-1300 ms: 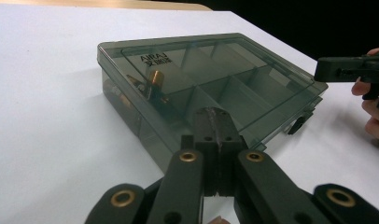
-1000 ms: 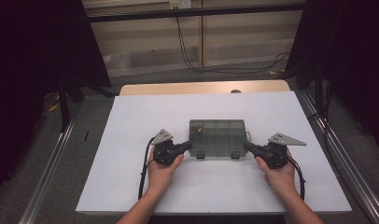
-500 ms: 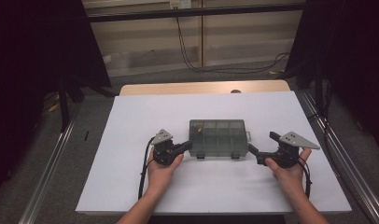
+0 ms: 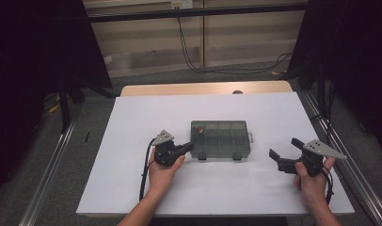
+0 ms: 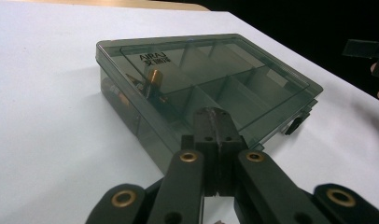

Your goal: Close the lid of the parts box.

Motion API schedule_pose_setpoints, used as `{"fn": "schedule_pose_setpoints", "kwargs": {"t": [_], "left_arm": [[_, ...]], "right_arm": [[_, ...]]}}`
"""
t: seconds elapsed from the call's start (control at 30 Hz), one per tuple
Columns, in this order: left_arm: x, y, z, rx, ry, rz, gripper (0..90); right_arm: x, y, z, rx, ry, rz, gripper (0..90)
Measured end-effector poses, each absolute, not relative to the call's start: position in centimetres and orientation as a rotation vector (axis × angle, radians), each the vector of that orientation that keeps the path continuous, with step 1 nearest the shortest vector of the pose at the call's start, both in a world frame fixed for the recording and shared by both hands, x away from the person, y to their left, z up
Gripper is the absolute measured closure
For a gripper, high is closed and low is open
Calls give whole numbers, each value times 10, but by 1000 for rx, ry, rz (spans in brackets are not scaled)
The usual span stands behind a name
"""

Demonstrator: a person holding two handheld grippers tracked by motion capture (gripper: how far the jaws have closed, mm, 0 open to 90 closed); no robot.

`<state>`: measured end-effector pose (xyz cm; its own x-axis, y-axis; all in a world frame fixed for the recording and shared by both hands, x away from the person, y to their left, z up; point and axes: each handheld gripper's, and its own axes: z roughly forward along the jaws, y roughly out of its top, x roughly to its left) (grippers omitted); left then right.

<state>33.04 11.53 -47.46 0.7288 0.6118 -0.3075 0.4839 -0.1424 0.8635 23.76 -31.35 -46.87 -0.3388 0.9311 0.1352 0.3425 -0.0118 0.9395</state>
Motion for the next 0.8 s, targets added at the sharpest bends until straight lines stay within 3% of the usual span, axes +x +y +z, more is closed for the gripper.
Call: {"fn": "schedule_pose_setpoints", "kwargs": {"t": [0.43, 0.57, 0.73, 0.8], "left_arm": [[331, 117, -474, 1771, 869, 122, 885], [331, 120, -472, 1761, 885, 113, 756], [327, 120, -466, 1768, 860, 127, 505], [326, 122, -464, 1767, 853, 112, 365]], "right_arm": [[225, -327, -468, 1333, 1708, 1361, 0], [226, -326, -470, 1327, 1722, 1353, 0], [226, -326, -469, 1330, 1719, 1356, 0], [226, -326, -469, 1328, 1724, 1355, 0]]}}
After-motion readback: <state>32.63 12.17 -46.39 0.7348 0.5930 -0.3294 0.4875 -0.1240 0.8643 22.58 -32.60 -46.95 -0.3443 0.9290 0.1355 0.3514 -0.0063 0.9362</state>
